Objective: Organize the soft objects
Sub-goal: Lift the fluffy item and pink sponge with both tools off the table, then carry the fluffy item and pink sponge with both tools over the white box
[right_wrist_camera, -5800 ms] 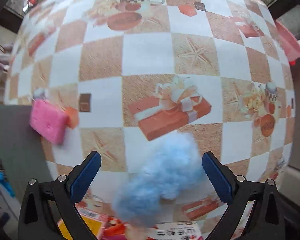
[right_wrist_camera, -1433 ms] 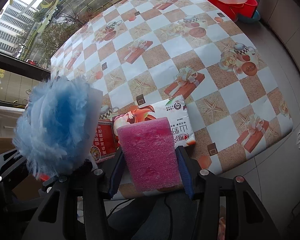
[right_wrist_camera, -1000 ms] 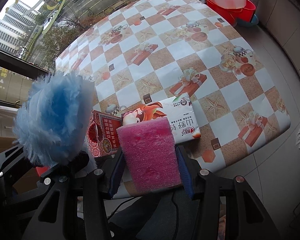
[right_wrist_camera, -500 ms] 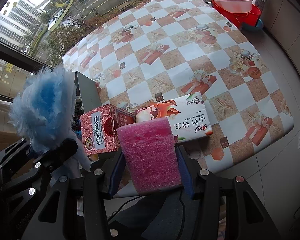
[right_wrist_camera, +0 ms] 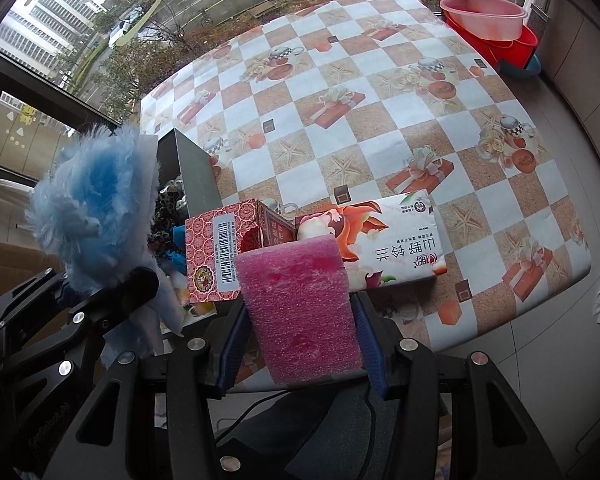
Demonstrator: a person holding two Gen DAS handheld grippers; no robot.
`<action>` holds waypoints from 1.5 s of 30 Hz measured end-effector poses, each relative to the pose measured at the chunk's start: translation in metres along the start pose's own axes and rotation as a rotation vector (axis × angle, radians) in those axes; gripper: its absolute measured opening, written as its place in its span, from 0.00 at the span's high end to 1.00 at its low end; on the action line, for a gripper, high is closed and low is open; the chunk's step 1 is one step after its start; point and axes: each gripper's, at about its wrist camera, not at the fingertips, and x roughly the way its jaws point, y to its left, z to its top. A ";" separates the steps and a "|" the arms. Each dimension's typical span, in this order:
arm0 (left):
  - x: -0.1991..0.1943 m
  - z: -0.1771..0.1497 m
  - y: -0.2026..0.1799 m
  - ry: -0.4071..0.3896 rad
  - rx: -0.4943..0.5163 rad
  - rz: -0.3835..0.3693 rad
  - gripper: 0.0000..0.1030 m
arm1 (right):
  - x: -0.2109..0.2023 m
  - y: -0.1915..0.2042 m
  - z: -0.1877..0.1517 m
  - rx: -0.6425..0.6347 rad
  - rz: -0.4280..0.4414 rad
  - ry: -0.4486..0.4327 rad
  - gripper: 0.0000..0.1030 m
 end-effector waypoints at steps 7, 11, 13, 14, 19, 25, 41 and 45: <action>-0.004 -0.003 0.013 -0.010 -0.036 0.005 0.74 | 0.001 0.013 0.001 -0.037 0.001 0.002 0.50; -0.005 -0.006 0.019 -0.012 -0.054 0.010 0.74 | 0.002 0.019 0.003 -0.055 0.001 0.004 0.50; -0.006 -0.007 0.022 -0.014 -0.064 0.013 0.74 | 0.003 0.021 0.003 -0.063 0.001 0.004 0.50; -0.006 -0.007 0.024 -0.015 -0.070 0.015 0.74 | 0.003 0.023 0.003 -0.067 0.002 0.004 0.50; -0.008 -0.010 0.032 -0.019 -0.094 0.020 0.74 | 0.004 0.029 0.004 -0.086 0.002 0.004 0.50; -0.009 -0.013 0.041 -0.022 -0.123 0.022 0.74 | 0.005 0.036 0.005 -0.107 0.003 0.006 0.50; -0.016 -0.021 0.060 -0.035 -0.189 0.040 0.74 | 0.010 0.054 0.009 -0.159 0.007 0.015 0.50; -0.017 -0.023 0.066 -0.037 -0.209 0.043 0.74 | 0.012 0.061 0.009 -0.178 0.008 0.020 0.50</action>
